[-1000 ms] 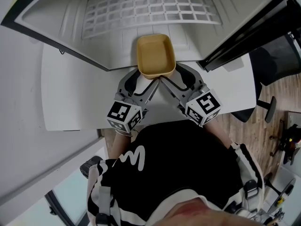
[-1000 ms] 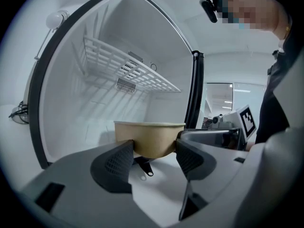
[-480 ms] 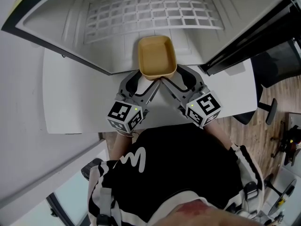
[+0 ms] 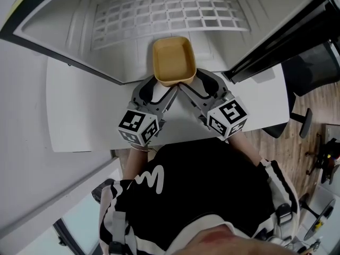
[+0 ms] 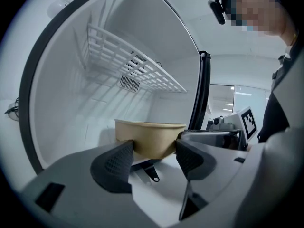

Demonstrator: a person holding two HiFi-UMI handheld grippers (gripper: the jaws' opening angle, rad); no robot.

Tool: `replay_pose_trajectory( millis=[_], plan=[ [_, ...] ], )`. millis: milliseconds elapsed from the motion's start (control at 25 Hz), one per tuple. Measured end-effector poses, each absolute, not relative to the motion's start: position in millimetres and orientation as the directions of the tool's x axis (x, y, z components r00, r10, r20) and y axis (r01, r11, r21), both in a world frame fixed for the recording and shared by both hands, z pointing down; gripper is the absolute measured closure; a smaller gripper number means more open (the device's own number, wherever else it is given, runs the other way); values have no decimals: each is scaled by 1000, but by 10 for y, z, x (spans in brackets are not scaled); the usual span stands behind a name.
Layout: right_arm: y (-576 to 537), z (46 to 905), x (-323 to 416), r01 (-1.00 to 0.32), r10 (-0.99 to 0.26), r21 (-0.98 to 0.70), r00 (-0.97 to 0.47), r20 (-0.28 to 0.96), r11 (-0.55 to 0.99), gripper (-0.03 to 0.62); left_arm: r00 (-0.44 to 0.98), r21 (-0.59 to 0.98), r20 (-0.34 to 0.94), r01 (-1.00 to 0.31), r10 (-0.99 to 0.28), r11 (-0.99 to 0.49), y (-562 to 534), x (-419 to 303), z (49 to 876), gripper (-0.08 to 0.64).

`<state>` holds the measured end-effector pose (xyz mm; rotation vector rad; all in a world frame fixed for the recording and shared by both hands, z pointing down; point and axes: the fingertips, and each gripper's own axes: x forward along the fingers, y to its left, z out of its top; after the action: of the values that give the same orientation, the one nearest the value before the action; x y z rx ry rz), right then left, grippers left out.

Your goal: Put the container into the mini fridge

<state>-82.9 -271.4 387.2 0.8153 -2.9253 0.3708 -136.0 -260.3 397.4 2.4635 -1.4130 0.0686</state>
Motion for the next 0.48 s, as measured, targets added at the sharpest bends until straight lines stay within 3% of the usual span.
replay_pose_trajectory(
  millis=[480],
  plan=[
    [-2801,3890,-847,-514,-489,-205,-857,164,833,336,520,225,222,-851,-825,-475,-2695,-1372,3994,276]
  ],
)
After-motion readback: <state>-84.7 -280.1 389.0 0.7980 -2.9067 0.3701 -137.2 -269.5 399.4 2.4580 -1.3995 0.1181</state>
